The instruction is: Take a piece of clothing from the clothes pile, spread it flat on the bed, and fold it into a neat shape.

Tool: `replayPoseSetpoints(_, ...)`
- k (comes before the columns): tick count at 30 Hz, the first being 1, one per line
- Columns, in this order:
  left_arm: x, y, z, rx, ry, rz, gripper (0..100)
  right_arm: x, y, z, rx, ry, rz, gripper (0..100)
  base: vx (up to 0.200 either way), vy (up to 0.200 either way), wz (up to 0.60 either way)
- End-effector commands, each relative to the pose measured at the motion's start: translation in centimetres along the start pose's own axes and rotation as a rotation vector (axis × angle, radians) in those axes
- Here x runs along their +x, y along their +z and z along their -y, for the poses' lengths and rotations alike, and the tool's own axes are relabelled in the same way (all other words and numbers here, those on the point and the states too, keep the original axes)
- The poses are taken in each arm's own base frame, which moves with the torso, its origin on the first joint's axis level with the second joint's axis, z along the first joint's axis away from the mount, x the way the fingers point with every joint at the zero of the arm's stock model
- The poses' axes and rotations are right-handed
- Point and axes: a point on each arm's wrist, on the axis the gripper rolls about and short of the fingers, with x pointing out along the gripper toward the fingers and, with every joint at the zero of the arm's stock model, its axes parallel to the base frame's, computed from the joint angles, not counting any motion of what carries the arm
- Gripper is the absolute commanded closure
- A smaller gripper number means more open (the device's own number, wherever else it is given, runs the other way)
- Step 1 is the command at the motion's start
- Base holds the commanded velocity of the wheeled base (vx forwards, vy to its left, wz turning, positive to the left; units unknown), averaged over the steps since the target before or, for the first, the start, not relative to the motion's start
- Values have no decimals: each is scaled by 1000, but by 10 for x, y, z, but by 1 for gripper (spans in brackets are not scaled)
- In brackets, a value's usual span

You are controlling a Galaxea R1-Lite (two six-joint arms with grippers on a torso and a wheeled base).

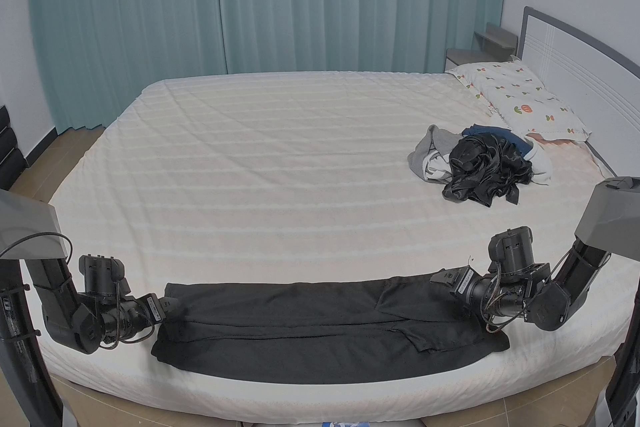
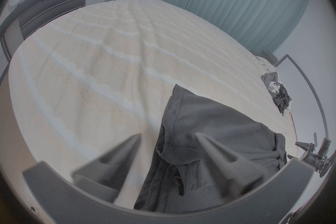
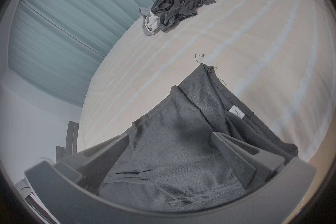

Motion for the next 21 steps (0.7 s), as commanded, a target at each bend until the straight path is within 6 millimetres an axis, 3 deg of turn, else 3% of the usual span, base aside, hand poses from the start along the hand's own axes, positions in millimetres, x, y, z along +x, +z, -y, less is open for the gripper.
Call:
replayPoseSetpoints(1, -1, 27, 6, -98, -43, 106, 0, -1, 2, -1, 1, 5, 6, 0, 0, 0, 0)
replayPoseSetpoints(5, 17, 41, 15, -235, -114, 118, 0, -1, 2, -1, 1, 6, 7, 0, 0, 0, 0)
replayPoseSetpoints(11, 41, 39, 15, -238, -130, 83, 0, 0, 2, -5, -4, 18, 7, 0, 0, 0, 0)
replayPoseSetpoints(21, 55, 32, 17, -221, -134, 49, 0, 0, 4, -4, 4, 18, 15, 0, 0, 0, 0)
